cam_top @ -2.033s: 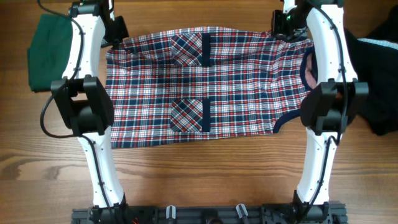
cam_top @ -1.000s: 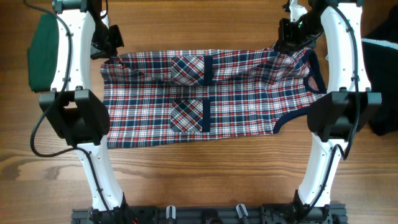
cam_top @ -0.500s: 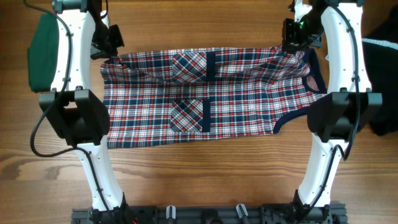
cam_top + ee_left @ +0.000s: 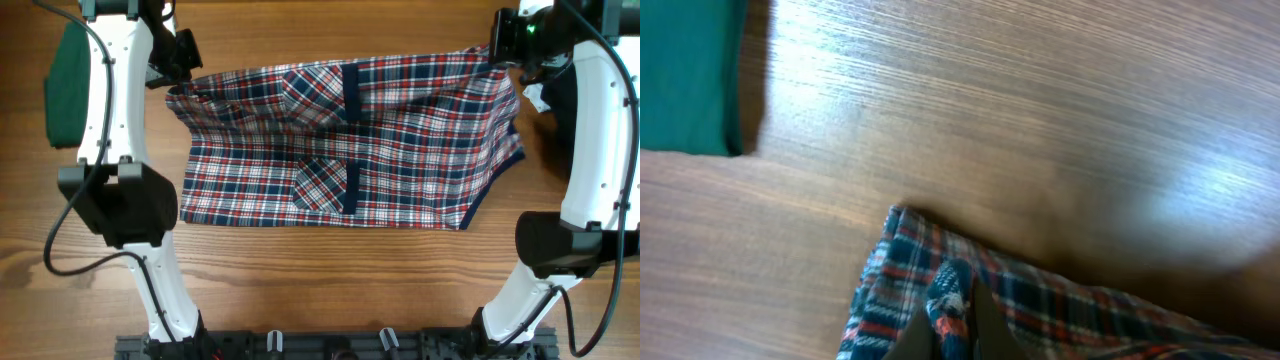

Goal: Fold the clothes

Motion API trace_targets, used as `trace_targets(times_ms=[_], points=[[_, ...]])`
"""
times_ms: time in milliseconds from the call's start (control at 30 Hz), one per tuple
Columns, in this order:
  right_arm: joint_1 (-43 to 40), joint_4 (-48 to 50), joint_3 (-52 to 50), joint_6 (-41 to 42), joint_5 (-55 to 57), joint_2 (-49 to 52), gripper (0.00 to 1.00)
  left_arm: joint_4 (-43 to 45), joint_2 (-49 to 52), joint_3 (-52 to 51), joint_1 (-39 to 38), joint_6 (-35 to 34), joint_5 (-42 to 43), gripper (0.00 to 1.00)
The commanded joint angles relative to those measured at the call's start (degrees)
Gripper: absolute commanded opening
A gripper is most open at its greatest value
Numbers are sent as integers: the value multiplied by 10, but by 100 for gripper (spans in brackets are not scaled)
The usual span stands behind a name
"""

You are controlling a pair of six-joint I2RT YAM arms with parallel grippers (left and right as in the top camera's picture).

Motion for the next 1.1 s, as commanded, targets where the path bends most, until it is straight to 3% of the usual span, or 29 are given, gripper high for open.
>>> trace_targets(times_ms=[0,500,867,1067], points=[[-5,10,-41,6,25,12,4,-4,-17,2,-3,-6,-35,4],[-5,50,-81,8,5,-7,4,19,-46,2,7,-17,-52,4],[-5,50,-81,19,3,-130,4,36,-177,2,6,-17,-66,4],[-5,1,-81,27,7,-219,4,11,-254,2,6,-16,-86,4]])
